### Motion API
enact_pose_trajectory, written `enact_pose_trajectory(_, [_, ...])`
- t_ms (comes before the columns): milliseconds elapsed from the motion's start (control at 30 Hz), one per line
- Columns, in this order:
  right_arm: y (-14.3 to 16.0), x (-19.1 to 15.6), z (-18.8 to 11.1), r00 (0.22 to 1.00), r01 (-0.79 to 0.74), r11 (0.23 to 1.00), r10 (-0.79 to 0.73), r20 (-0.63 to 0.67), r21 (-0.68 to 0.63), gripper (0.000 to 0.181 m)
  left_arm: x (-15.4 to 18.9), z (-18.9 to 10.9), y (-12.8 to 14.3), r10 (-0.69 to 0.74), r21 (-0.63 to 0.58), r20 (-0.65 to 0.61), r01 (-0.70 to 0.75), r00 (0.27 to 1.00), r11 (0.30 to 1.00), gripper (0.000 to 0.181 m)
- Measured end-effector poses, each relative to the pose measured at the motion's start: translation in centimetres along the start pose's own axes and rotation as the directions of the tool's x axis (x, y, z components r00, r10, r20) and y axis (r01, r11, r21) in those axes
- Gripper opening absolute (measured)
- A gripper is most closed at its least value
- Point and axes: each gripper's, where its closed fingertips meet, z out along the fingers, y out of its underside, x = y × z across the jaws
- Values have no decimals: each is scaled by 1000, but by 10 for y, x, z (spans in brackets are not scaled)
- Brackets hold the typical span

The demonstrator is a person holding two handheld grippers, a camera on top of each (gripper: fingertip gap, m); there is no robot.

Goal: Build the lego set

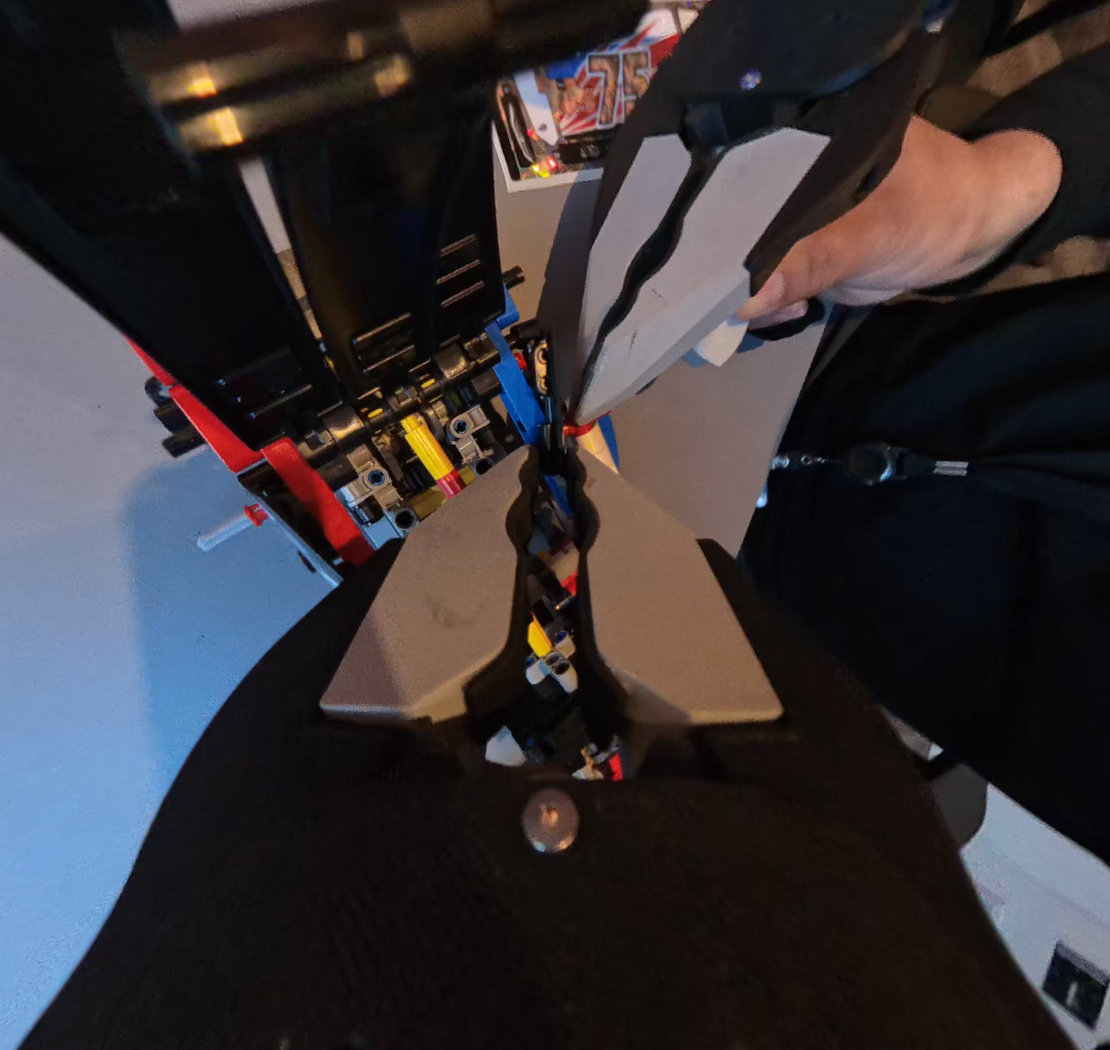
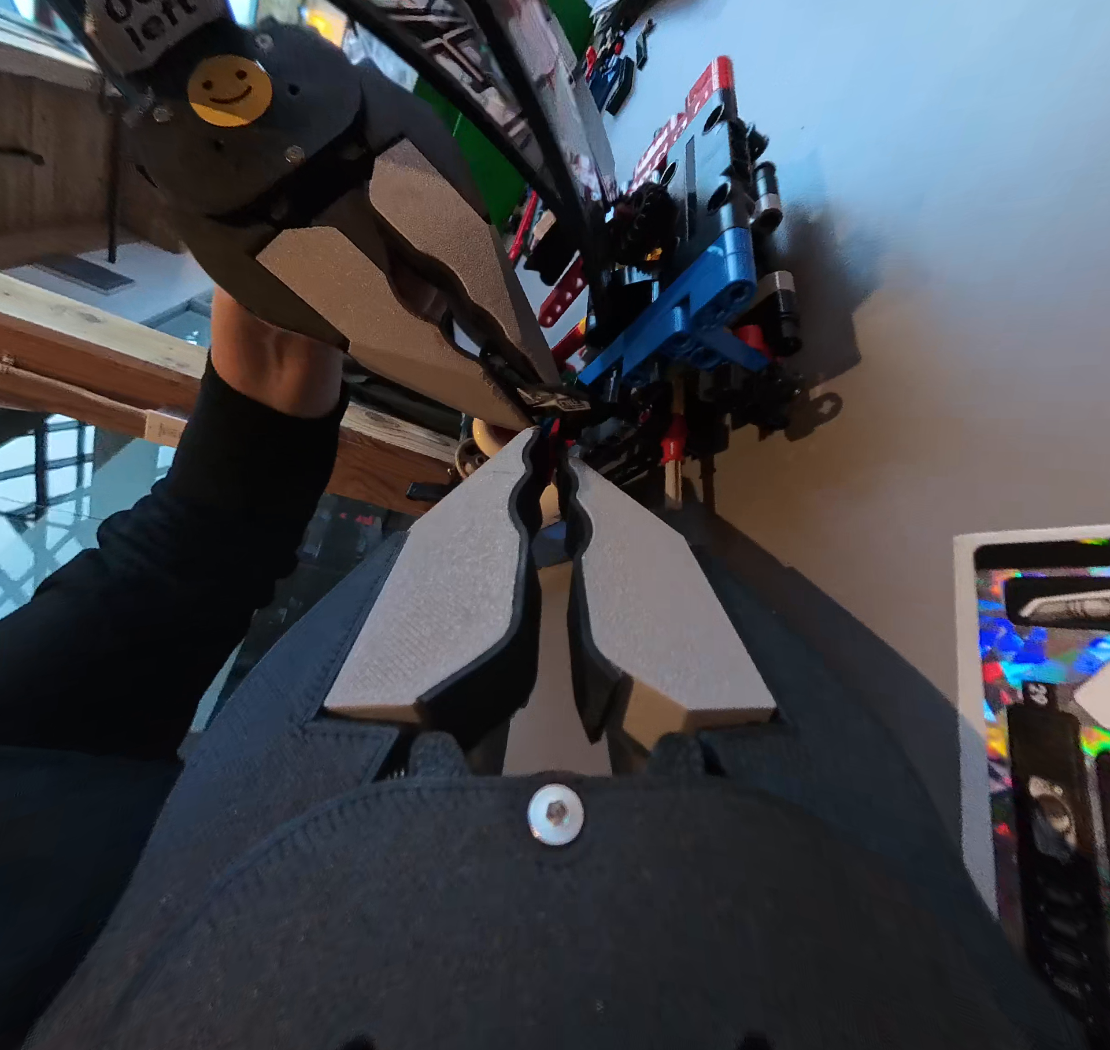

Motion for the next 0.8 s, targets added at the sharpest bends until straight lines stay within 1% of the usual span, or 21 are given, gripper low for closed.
enact_pose_trajectory(33, [0,0,0,1000,7,1000,-7,-5,4,0,-1,0,0,-11,5,19,10,1000,1000,5])
enact_pose_trajectory(133, [2,0,0,1000,14,1000,-14,-12,-11,3,-2,-3,8,17,-50,66,-14,998,999,7])
enact_pose_trajectory(200, [3,-1,-1,1000,13,1000,-13,-12,-9,3,-5,-5,10,14,-60,88,-9,996,998,11])
enact_pose_trajectory(300, [3,0,-1,1000,-22,1000,22,3,-11,5,-2,-2,7,-18,-40,42,20,999,999,13])
enact_pose_trajectory(367, [3,0,0,999,-44,999,44,16,-12,5,0,0,2,-34,-24,9,34,999,999,10])
enact_pose_trajectory(433, [3,0,1,998,-62,998,62,22,-9,5,-1,1,1,-40,-37,0,40,999,999,8])
enact_pose_trajectory(567, [3,0,1,996,-84,996,85,29,-6,4,-1,1,2,-8,-45,10,8,1000,999,7])
enact_pose_trajectory(800, [3,-1,3,999,-40,999,41,23,-15,2,0,1,3,-25,-42,-26,24,999,999,4])
